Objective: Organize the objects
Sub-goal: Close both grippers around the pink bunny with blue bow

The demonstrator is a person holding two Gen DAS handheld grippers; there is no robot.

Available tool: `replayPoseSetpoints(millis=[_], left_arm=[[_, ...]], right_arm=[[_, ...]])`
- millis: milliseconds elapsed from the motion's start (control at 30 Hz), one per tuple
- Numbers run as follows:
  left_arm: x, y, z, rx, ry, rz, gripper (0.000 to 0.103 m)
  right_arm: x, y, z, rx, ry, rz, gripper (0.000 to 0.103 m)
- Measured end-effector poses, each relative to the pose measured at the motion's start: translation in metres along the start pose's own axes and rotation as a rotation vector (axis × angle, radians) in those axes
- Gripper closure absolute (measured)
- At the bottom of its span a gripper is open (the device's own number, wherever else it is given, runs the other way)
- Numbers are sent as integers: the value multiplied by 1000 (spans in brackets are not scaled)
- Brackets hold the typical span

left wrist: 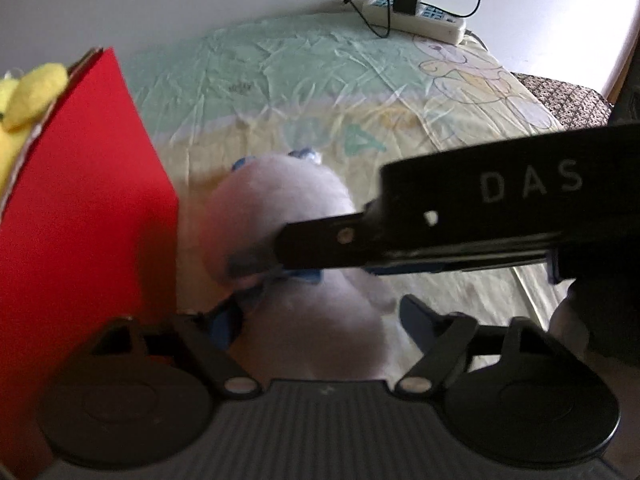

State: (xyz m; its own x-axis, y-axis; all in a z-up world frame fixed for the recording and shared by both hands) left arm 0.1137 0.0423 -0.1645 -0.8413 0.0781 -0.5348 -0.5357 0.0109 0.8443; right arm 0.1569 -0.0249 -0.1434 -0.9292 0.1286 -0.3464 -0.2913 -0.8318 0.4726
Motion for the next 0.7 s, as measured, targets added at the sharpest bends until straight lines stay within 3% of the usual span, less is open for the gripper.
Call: replayPoseSetpoints(millis=[300, 700], left_arm=[[0, 6, 2, 29, 25, 16, 33], [10, 25, -21, 59, 3, 58, 35]], right_arm=[[7, 15, 0, 7, -5, -3, 65], [30, 43, 7, 18, 1, -23, 65]])
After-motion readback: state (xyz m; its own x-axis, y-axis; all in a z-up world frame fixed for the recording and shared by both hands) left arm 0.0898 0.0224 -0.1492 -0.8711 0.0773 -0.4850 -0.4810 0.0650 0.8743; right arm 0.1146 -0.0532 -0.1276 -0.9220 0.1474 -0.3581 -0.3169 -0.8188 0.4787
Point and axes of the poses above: each gripper's, at about its wrist camera, not at the fingertips, and y roughly against the way its jaws point, z to its left, x to its underside, the point moved 8 cm from there along -y, roughly the way its jaws point, and after that the axes turned 3 degrees about -x, right-handed, at the moved point
